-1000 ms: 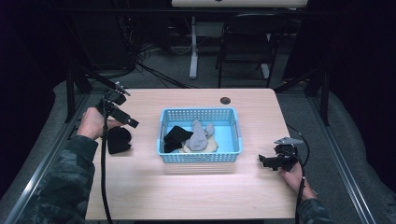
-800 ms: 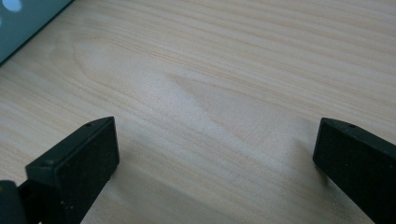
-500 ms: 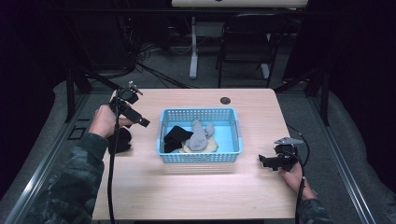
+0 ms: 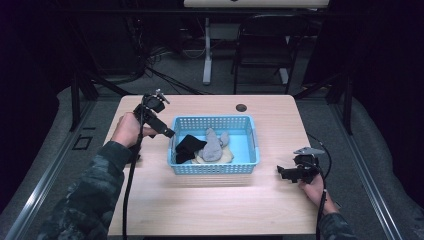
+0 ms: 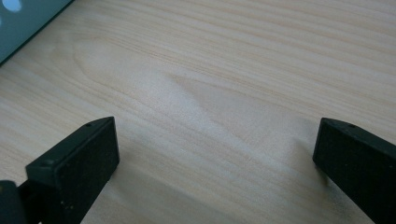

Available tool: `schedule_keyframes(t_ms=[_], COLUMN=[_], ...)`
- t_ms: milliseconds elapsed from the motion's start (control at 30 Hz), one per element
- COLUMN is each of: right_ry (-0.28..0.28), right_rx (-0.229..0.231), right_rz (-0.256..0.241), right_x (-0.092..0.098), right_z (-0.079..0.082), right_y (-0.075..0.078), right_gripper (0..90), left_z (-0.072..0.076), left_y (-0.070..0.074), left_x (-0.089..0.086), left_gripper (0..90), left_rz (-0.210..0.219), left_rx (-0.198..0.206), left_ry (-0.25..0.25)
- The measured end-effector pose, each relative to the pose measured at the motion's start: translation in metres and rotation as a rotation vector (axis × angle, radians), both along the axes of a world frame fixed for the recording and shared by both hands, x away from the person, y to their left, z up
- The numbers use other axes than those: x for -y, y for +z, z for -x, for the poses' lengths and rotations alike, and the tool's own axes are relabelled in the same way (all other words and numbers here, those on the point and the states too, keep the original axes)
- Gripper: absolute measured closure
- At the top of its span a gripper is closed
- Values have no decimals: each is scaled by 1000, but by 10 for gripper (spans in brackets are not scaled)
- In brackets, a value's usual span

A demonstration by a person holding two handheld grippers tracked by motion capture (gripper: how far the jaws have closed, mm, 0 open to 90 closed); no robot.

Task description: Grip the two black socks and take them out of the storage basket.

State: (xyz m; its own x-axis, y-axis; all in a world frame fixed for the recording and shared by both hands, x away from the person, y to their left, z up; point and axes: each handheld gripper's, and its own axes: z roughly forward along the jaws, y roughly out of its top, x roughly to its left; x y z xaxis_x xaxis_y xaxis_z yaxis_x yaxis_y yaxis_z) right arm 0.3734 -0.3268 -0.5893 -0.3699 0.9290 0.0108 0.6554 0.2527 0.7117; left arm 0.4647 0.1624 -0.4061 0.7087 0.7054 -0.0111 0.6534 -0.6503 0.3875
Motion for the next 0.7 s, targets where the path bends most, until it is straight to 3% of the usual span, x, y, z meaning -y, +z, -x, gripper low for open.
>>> schedule_keyframes(t_ms=[700], right_ry=[-1], right_rx=[0], right_rz=[4], right_x=[0], right_z=[0], right_y=[0], right_gripper=[0], left_z=[-7], left_y=[-36], left_x=[52], left_gripper=[12], left_rz=[19], left_rx=[-45], left_ry=[-110])
